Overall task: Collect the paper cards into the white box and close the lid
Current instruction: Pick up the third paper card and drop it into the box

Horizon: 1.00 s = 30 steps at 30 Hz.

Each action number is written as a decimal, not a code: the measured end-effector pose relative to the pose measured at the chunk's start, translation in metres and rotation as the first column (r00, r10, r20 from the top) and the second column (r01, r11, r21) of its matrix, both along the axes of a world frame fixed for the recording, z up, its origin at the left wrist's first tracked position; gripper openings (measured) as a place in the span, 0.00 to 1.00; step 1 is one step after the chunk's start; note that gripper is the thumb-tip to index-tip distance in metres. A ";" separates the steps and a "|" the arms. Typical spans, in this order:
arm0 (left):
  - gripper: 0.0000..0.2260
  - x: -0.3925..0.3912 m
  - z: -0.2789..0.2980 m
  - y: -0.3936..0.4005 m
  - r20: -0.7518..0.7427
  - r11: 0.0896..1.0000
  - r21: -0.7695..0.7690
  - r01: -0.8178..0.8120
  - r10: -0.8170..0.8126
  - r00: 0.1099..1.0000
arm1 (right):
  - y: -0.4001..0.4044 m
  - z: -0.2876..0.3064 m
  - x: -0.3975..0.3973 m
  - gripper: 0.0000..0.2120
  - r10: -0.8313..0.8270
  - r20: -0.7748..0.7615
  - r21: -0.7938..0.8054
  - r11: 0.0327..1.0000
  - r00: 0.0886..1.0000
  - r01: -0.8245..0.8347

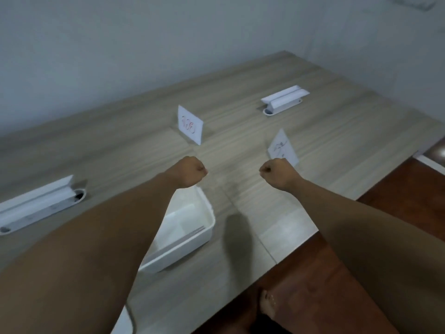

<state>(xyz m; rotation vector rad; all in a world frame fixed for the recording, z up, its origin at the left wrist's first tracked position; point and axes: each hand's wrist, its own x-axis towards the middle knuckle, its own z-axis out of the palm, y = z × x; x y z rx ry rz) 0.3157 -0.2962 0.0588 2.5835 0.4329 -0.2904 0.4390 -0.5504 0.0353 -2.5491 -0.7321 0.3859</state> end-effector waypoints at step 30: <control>0.43 0.267 -0.036 -0.100 0.188 0.985 0.167 -0.042 0.010 0.982 | -0.042 -0.047 0.185 0.09 -0.169 -0.204 0.361 0.902 0.964 0.235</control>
